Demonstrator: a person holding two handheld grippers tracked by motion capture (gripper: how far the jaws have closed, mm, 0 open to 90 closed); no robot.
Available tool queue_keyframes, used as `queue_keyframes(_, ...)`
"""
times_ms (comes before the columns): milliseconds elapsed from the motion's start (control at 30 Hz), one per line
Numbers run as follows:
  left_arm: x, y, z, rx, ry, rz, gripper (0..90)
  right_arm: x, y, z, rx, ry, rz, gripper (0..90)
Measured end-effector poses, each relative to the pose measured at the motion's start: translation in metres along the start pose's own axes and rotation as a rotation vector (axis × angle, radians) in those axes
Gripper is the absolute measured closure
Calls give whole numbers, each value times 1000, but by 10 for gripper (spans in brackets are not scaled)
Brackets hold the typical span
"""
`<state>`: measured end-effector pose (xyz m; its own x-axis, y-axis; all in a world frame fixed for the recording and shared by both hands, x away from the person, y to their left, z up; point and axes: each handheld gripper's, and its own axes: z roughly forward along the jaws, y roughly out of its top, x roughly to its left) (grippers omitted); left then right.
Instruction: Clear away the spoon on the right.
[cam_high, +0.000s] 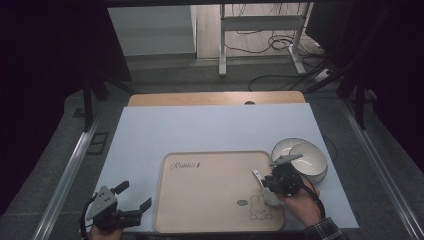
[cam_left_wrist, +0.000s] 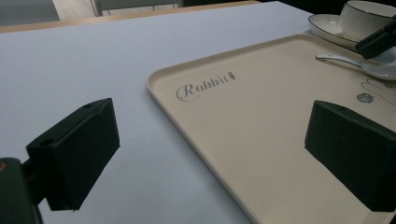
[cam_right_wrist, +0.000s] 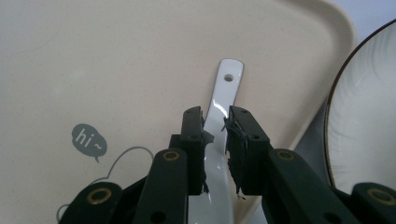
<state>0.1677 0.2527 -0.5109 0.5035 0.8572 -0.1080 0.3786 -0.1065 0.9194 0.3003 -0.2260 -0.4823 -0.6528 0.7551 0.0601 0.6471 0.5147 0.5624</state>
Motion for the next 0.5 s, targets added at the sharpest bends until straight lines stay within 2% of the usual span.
queue_keyframes(133,0,0,0,-1,1,1,30,1,-1,-2,-28,0,-15,765)
queue_keyframes(333,0,0,0,-3,5,2,30,5,-2,-3,-75,-3,-36,893)
queue_keyframes(500,0,0,-1,-5,9,3,29,9,-2,2,-76,8,-46,897)
